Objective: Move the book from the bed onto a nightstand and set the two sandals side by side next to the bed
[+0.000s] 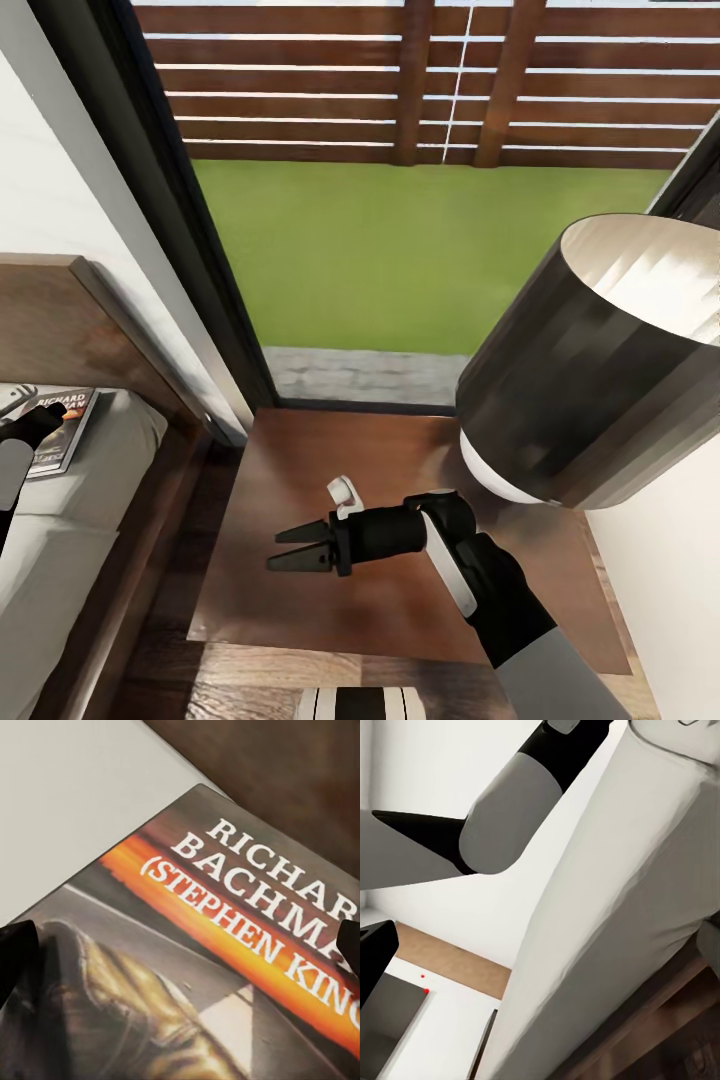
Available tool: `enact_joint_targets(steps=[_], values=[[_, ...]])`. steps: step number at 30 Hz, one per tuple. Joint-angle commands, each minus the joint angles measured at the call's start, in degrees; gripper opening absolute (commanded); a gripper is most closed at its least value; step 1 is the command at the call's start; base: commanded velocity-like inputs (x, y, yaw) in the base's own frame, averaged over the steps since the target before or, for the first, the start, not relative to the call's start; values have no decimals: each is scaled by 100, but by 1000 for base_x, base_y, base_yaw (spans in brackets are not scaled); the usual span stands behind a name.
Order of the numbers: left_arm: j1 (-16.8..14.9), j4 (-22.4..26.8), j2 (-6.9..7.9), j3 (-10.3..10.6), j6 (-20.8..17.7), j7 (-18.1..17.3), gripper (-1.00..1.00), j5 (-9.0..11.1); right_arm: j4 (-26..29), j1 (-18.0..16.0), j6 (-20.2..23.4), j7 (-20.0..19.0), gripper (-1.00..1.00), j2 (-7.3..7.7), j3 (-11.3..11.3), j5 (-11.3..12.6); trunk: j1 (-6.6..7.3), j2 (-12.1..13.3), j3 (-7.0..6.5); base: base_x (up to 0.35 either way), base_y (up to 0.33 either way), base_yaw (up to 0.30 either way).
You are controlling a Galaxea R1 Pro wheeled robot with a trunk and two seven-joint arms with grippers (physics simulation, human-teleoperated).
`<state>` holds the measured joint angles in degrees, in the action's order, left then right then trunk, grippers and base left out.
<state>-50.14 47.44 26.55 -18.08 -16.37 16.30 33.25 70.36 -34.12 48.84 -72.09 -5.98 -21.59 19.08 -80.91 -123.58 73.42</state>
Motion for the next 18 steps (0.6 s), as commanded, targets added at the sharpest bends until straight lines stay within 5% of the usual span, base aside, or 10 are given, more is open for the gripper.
enact_joint_targets(steps=[1, 18], values=[[4, -264, -1, 6, -15, 22, 100, 142, -2, -2, 38, 2, 100, 0, -4, 26, 0, -1, 4, 0, 0, 0], [4, -265, -1, 6, -15, 22, 100, 145, -3, -5, 38, 2, 100, 0, -4, 26, 0, -1, -16, 0, 0, -40]])
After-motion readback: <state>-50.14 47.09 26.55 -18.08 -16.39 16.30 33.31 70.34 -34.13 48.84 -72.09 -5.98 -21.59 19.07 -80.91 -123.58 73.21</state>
